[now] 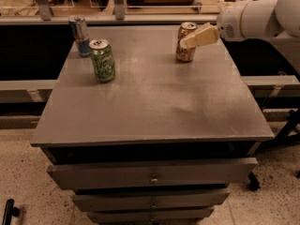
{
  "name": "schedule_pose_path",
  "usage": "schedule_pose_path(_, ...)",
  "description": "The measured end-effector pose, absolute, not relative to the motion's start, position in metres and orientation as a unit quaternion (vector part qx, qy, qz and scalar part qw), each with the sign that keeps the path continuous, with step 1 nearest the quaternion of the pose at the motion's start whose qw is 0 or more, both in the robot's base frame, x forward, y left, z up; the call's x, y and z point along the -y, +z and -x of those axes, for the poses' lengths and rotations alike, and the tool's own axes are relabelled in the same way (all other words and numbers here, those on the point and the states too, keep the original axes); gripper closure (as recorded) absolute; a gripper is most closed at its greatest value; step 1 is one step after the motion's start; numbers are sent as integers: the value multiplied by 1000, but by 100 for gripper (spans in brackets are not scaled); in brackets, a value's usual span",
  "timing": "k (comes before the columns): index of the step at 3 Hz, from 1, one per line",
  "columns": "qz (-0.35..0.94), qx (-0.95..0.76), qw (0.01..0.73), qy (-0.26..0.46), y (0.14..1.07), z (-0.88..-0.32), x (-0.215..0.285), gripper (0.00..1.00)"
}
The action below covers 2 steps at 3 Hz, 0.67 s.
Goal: Move orange can near green can
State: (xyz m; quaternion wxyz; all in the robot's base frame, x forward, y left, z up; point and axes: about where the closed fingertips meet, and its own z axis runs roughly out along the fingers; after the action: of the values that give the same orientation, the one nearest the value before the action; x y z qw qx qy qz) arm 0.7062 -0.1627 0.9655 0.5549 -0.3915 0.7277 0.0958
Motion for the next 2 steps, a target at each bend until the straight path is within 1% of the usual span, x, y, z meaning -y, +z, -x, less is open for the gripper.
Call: schedule_pose_path(2,372,-729,567,92,941,-748,147,0)
